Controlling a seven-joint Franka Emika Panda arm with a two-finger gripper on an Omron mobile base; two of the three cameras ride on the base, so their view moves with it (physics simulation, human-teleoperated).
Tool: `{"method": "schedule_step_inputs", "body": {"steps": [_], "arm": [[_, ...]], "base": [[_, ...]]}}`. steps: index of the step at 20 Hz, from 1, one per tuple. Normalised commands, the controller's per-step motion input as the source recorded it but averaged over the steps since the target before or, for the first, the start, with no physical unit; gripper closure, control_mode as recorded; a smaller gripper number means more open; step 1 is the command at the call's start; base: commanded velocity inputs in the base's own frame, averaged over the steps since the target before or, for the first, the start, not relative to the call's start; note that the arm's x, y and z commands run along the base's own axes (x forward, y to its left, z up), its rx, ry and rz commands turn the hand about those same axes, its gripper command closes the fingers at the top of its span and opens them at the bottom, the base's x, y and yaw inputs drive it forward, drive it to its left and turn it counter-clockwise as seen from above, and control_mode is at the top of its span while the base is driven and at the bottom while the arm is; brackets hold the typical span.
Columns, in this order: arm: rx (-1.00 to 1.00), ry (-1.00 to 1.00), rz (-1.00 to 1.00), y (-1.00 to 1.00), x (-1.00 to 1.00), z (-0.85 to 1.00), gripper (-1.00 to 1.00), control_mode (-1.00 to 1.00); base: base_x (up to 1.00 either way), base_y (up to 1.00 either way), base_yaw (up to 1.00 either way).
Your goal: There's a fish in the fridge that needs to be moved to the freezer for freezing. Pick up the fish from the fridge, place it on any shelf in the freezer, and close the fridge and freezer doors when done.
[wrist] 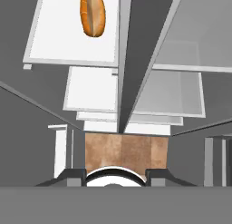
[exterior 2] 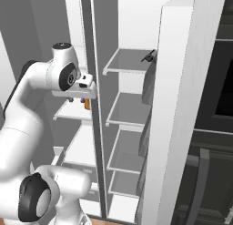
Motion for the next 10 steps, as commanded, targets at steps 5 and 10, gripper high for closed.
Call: {"method": "schedule_step_inputs", "body": {"steps": [5,10], "arm": [[0.00,-0.04,0.00,-0.04,-0.28,0.00,-1.00,-1.00],[0.00,-0.11,0.00,-0.36,-0.40,0.06,-1.00,-1.00]], "base": [[0.00,0.00,0.00],[0.00,0.00,0.00]]}}
